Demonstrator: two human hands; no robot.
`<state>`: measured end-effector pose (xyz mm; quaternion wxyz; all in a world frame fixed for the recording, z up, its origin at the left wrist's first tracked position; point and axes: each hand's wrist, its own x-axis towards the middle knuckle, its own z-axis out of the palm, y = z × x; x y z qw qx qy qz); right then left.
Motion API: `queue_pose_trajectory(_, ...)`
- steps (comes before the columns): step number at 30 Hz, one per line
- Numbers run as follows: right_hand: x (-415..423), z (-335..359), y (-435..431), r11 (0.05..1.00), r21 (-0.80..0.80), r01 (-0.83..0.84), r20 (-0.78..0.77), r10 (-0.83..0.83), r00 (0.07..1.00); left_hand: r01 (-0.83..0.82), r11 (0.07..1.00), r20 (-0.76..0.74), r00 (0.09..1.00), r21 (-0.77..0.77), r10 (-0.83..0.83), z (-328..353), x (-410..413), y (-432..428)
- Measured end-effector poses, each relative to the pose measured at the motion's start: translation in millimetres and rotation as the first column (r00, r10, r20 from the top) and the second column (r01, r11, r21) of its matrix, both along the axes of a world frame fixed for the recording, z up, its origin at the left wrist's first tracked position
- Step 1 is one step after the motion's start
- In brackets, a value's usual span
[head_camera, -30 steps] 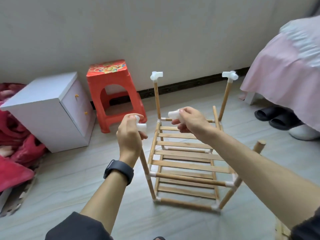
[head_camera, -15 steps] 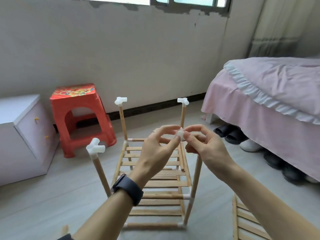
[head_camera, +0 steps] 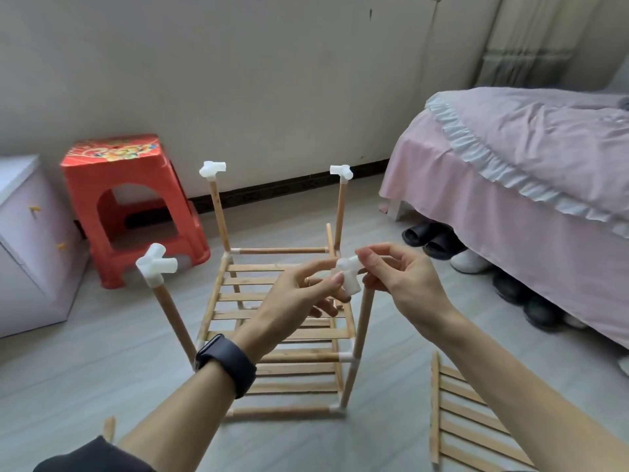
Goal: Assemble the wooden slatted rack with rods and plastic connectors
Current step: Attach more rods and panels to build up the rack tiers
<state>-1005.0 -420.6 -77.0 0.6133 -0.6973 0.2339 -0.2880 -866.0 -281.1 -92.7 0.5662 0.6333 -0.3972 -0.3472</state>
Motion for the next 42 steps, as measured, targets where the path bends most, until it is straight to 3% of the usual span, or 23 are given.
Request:
queue_pose_trajectory(8, 7, -1, 0, 0.996, 0.085, 0.005, 0.013, -0.006, 1.000, -0.066, 0.994, 0.253, 0.964, -0.083, 0.085, 1, -10, 0)
queue_pose_trajectory(16, 4, 1, -2, 0.990, 0.138, -0.013, 0.023, 0.010, 1.000, -0.338, 0.909, 0.251, 0.884, -0.242, 0.395, -1, -15, -8)
queue_pose_trajectory(25, -7, 2, -8, 0.981, 0.196, 0.013, 0.122, -0.037, 0.992, -0.335, 0.918, 0.243, 0.892, -0.213, 0.382, 0, -42, -32)
queue_pose_trajectory(31, -10, -4, -7, 0.994, -0.076, 0.074, 0.039, -0.071, 0.997, -0.393, 0.891, 0.323, 0.832, -0.228, 0.450, -1, -43, -42)
queue_pose_trajectory(36, -12, -10, -17, 0.946, -0.291, 0.142, 0.053, -0.132, 0.990, -0.269, 0.941, 0.213, 0.926, -0.204, 0.311, -2, -44, -43)
queue_pose_trajectory(42, -16, -19, -24, 0.911, -0.411, 0.037, -0.001, -0.041, 0.999, -0.217, 0.956, 0.203, 0.945, -0.196, 0.257, -1, -33, -34)
